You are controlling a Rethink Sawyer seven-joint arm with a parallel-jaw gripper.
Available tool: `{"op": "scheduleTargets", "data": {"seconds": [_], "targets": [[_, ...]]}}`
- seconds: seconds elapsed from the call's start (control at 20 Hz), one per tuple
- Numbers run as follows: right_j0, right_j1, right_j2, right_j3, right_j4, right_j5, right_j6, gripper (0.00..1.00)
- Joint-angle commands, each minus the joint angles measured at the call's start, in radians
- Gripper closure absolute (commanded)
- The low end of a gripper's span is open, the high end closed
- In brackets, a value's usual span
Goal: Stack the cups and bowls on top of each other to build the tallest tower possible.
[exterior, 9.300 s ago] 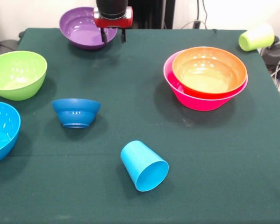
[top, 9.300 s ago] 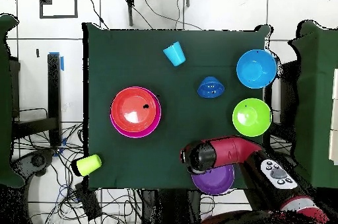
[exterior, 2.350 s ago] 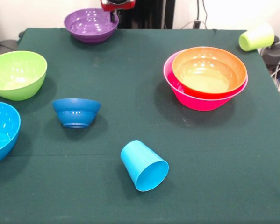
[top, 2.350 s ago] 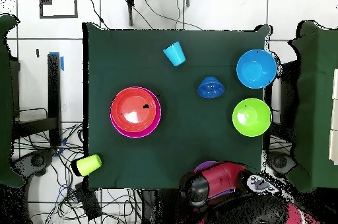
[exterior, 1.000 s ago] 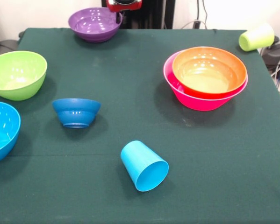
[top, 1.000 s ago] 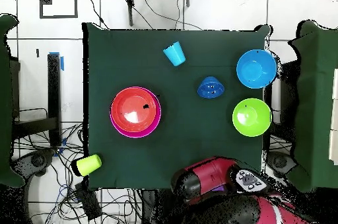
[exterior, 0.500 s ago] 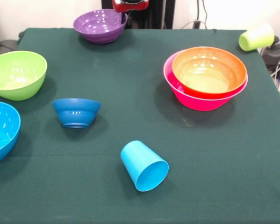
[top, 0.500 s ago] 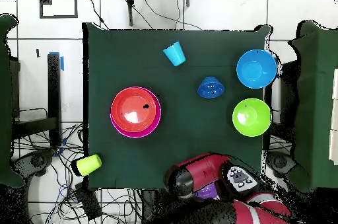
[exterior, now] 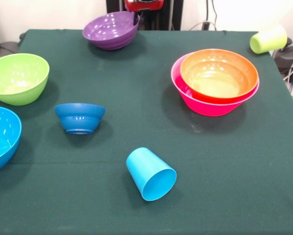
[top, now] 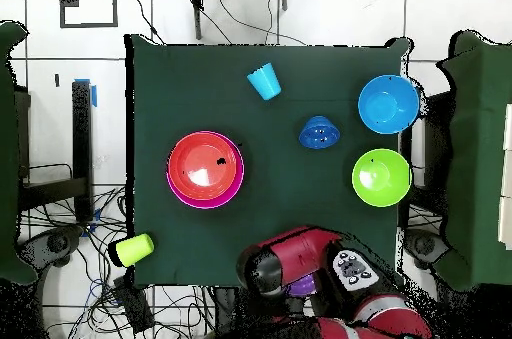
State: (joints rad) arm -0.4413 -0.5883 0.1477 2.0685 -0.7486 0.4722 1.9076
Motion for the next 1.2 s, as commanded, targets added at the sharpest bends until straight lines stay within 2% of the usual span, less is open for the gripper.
{"op": "scheduleTargets", "data": {"seconds": [0.05, 0.3, 0.5, 0.8, 1.2], "targets": [[0.059, -0.064, 0.078, 0.027, 0.084, -0.017, 0.092, 1.00], [0.080, -0.087, 0.071, 0.036, 0.112, -0.010, 0.087, 1.00], [0.095, -0.144, 0.078, 0.050, 0.155, 0.038, 0.069, 1.00], [0.124, -0.181, 0.083, 0.050, 0.214, 0.082, 0.052, 1.00], [0.128, -0.224, 0.106, 0.022, 0.284, 0.160, 0.000, 1.00]]}}
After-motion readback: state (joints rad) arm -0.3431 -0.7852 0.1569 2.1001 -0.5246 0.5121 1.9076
